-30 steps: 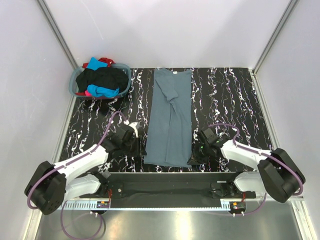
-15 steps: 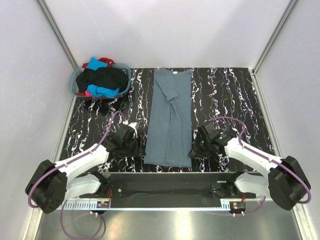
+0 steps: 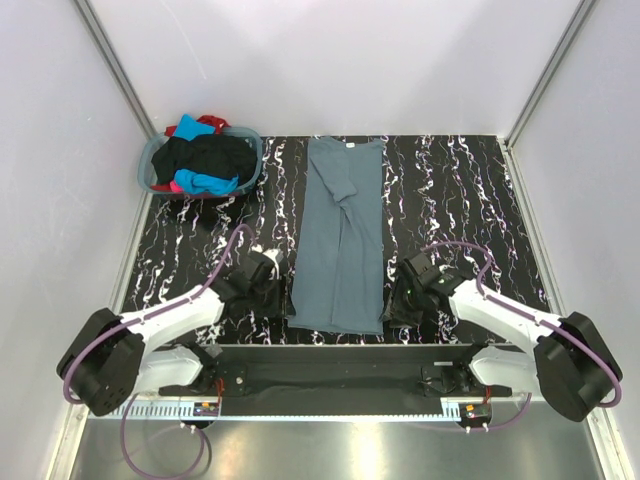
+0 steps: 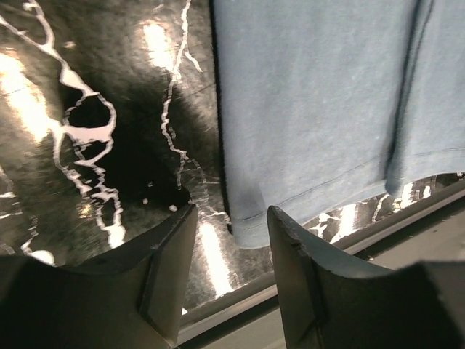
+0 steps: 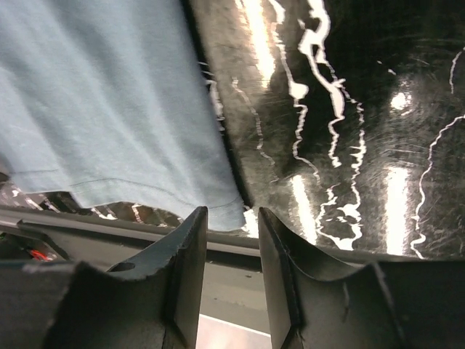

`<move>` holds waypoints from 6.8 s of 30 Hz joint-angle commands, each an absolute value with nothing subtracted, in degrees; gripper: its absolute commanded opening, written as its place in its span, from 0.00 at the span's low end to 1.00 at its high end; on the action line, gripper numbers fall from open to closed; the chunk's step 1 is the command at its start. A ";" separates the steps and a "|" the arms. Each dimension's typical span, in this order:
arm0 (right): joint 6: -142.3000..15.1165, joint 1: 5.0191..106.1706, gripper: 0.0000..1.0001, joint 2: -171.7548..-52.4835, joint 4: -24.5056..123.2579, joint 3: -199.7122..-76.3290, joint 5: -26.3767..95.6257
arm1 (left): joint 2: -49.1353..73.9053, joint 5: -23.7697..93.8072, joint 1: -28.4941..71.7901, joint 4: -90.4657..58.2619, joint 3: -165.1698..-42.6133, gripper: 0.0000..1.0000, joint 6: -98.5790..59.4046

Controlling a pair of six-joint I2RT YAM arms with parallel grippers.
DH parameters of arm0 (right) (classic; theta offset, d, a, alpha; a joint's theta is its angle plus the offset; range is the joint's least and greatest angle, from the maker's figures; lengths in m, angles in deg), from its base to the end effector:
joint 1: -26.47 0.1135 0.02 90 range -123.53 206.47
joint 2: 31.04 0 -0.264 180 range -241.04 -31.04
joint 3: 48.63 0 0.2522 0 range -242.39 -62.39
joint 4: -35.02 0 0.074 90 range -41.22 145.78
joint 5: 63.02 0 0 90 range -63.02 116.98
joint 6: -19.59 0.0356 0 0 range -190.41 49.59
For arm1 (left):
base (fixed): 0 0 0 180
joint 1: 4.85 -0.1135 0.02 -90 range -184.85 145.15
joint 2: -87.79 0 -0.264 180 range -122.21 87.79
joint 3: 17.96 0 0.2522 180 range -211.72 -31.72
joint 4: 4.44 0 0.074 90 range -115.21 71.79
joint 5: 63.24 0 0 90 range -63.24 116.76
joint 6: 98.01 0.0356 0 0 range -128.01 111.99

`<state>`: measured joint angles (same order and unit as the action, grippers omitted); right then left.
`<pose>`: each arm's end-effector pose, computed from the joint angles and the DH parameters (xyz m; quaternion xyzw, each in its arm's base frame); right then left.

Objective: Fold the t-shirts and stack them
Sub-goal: Fold the tshirt

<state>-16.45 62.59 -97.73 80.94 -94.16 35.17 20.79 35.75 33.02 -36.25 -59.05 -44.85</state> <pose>0.1531 0.1180 0.1643 0.1376 0.9679 0.1897 0.0905 0.1560 -0.1284 0.1540 0.0304 0.9574 -0.2280 0.1746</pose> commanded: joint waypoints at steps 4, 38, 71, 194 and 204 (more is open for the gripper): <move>-15.04 63.03 0.41 -97.04 75.33 -89.37 37.26 | 19.06 37.04 33.73 -32.88 -57.04 0.45 -46.07; -11.43 63.91 0.41 -93.61 70.15 -84.72 37.44 | 23.54 34.67 36.72 -36.66 -55.63 0.39 -48.43; -11.87 64.35 0.00 -93.09 68.29 -82.78 36.21 | 30.75 30.28 39.27 -38.69 -55.63 0.41 -55.29; -47.74 41.15 0.37 -148.30 83.14 -167.87 25.66 | -28.33 36.26 12.55 -39.56 -131.32 0.44 -36.22; -46.50 41.23 0.35 -138.53 82.97 -151.07 42.79 | -24.43 42.30 18.26 -34.11 -119.43 0.43 -37.54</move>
<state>-47.21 41.10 -140.53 82.89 -153.78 35.74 -19.78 37.98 17.69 -36.84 -118.55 -37.98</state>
